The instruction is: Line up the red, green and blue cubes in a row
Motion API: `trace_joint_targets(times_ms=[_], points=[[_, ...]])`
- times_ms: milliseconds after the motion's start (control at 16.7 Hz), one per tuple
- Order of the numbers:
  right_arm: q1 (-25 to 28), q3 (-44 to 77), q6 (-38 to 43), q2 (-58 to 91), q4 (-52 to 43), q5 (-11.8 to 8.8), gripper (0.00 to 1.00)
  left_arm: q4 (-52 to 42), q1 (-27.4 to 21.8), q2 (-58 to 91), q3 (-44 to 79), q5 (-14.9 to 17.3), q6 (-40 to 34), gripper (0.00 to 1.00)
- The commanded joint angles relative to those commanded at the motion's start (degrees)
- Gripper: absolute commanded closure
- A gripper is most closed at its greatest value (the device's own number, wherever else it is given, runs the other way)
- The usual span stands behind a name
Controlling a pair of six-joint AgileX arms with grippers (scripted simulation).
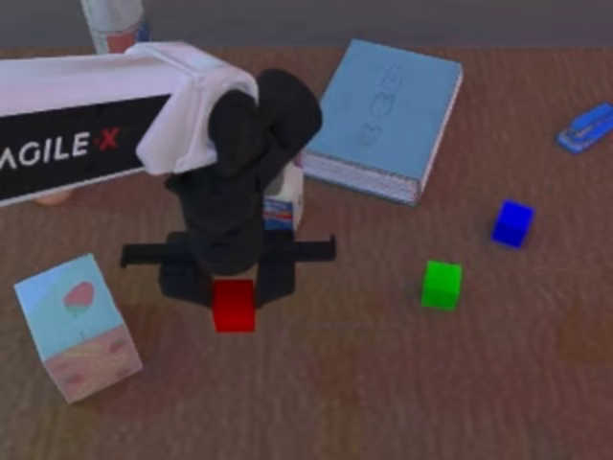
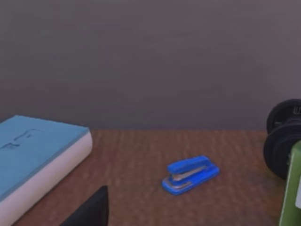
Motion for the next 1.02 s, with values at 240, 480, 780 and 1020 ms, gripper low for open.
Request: trace_joint_targets(times_ms=[240,480,780,1020], points=[[0.0,0.0,0.0,0.0,0.0,0.0,0.00,0.0,-1.3,-1.3,-1.1,-0.1,-1.5,1.00],[0.0,0.0,0.0,0.0,0.0,0.0,0.00,2.4,-1.1,-0.3,-2.5,0.0,-1.3,1.00],[0.0,0.0,0.0,0.0,0.0,0.0,0.00,12.8,-1.2,3.4,-8.9,0.0,-1.5,1.00],[0.0,0.0,0.0,0.0,0.0,0.0,0.00,15.2,-1.4,4.5,-10.6,0.0,-1.4,1.00]])
